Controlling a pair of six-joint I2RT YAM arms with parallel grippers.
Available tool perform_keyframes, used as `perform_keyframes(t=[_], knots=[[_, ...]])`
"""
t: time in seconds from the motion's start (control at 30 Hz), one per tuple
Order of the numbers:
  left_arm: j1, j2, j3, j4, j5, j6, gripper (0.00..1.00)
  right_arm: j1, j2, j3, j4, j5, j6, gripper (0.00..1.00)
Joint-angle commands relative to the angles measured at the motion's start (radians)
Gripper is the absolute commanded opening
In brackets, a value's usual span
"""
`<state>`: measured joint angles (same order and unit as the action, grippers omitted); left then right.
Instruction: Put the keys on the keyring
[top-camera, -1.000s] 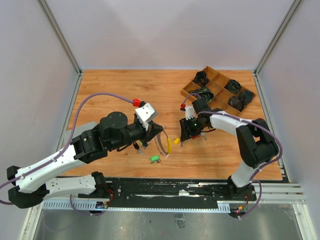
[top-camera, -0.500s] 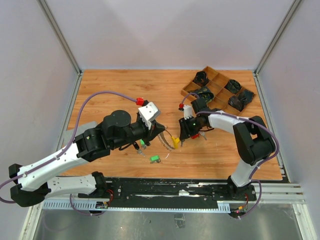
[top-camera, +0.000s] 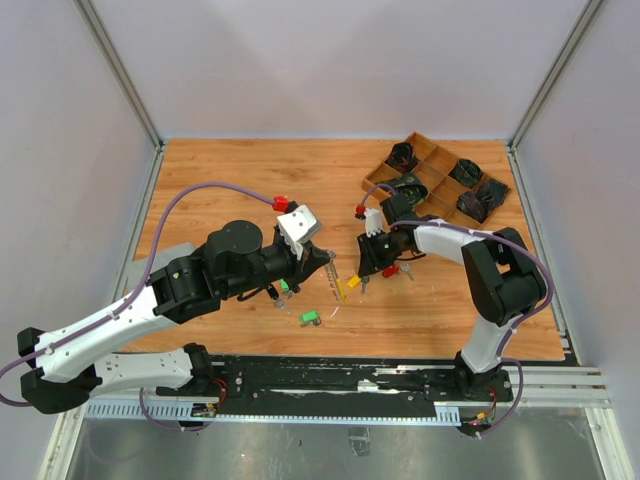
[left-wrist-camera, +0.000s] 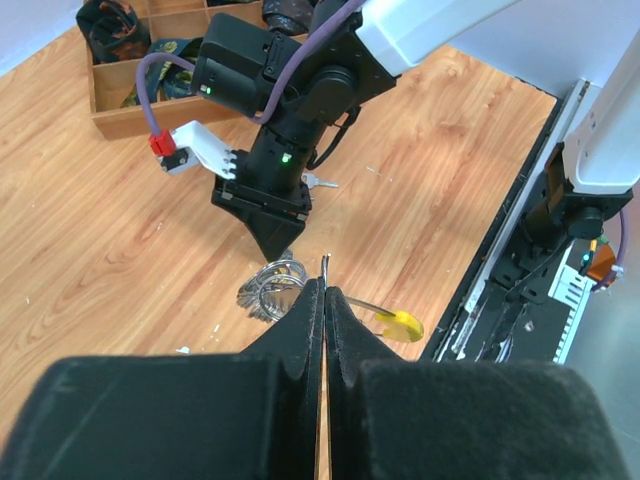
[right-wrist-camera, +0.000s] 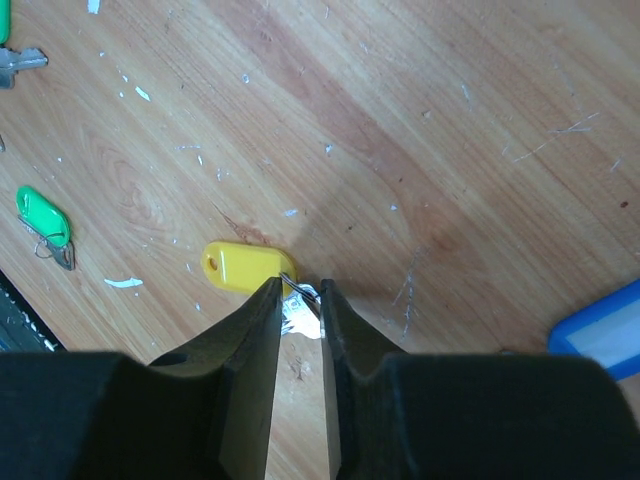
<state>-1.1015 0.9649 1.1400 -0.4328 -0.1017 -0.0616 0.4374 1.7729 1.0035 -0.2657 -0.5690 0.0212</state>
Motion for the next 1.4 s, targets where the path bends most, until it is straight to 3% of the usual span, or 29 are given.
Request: perform_keyframes(t=[0.0,0.37,0.77,0.97,1.13,1.23,1.37], knots=[[-0.007,-0.011,0.028,0.014,0.01,-0.009,0.01,-0.014,0.019,0.019,0.001,-0.008,-0.013,0.21],[-0.007,-0.027,0.016,0.016,0.014,-0.012,0.01,-0.013,-0.049,0.007,-0.006,-0.019,-0.004,0.01],[-0.007,-0.04,0.001,0.033,0.01,-0.018,0.0,-0.014,-0.343,-0.011,-0.062,-0.033,0.012,0.01],[-0.006,-0.036,0.002,0.054,-0.025,-0.013,0.01,-0.016,-0.679,-0.122,0.105,-0.038,0.149,0.0],[-0.006,-0.029,0.016,0.073,-0.023,0.009,0.0,-0.026,-0.846,-0.13,0.117,-0.068,0.157,0.01],[-0.007,-0.013,0.031,0.076,-0.012,0.025,0.01,-0.026,-0.901,-0.11,0.081,-0.128,0.15,0.01],[-0.007,0.002,0.039,0.096,0.01,0.037,0.01,-0.026,-0.947,-0.016,-0.111,-0.069,0.058,0.01]])
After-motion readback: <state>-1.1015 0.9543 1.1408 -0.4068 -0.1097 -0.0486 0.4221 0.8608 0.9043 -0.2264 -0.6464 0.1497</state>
